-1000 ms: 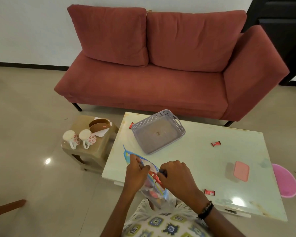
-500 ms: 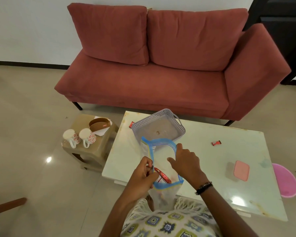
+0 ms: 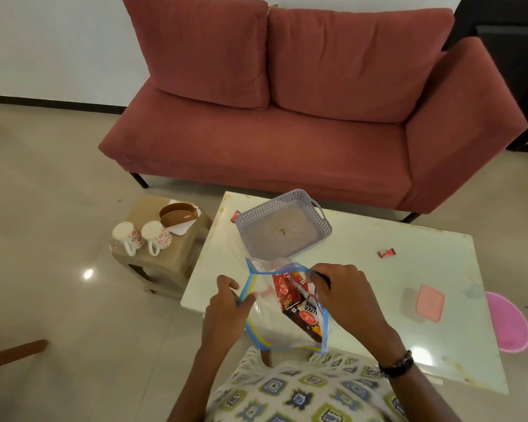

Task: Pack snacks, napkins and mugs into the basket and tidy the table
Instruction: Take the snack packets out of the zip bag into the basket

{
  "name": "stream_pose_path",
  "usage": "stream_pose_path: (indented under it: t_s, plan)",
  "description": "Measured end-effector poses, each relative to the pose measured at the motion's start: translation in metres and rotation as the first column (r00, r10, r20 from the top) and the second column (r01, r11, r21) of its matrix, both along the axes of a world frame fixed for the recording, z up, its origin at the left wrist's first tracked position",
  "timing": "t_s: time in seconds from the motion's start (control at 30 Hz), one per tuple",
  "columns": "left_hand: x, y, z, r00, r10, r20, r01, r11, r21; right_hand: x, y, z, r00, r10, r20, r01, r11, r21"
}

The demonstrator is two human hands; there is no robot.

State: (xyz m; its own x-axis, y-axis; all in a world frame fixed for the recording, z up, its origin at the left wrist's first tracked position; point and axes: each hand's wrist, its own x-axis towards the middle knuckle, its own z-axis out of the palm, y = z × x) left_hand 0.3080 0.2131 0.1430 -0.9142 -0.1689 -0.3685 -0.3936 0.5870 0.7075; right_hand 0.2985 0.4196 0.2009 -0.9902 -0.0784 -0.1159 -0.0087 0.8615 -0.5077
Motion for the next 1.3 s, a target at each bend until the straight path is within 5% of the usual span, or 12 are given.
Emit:
stream_pose_path:
  t_s: [0.2, 0.37, 0.57, 0.7, 0.77, 0.87, 0.93, 1.03, 1.3]
  plan:
    - [-0.006, 0.016, 0.008, 0.969, 0.049, -0.241, -0.054, 0.998, -0.016, -0.002, 0.021, -0.007, 0.981, -0.187, -0.049, 0.191, 0.977, 0.098]
    - [-0.007, 0.024, 0.015, 0.955, 0.017, -0.297, -0.009, 1.0, 0.026, 0.005, 0.03, -0.02, 0.972, -0.231, -0.036, 0.232, 0.933, 0.276]
    - [-0.009, 0.029, 0.012, 0.981, 0.072, -0.182, -0.062, 0.996, 0.06, 0.013, 0.011, -0.022, 0.985, -0.164, -0.059, 0.173, 0.961, 0.214]
    - [-0.007, 0.027, 0.008, 0.985, 0.085, -0.148, -0.083, 0.996, 0.019, 0.021, -0.019, -0.011, 0.971, 0.115, -0.211, -0.089, 0.987, 0.13]
    - [-0.007, 0.026, 0.007, 0.986, 0.072, -0.149, -0.073, 0.997, 0.003, 0.027, -0.036, -0.012, 0.933, 0.324, -0.156, -0.286, 0.931, 0.226]
    - [-0.007, 0.026, 0.007, 0.991, 0.026, -0.129, -0.028, 1.0, -0.014, 0.017, -0.053, -0.041, 0.815, 0.519, 0.258, -0.579, 0.75, 0.321]
    - [-0.006, 0.026, 0.007, 0.992, 0.004, -0.122, -0.006, 1.0, -0.016, 0.005, -0.055, -0.066, 0.728, 0.594, 0.342, -0.685, 0.645, 0.338]
    - [-0.005, 0.026, 0.008, 0.991, -0.018, -0.131, 0.018, 1.0, -0.001, -0.011, -0.054, -0.091, 0.684, 0.628, 0.37, -0.716, 0.483, 0.503]
    - [-0.007, 0.029, 0.01, 0.988, -0.045, -0.149, 0.05, 0.998, 0.035, -0.027, -0.04, -0.114, 0.615, 0.739, 0.276, -0.715, 0.374, 0.591]
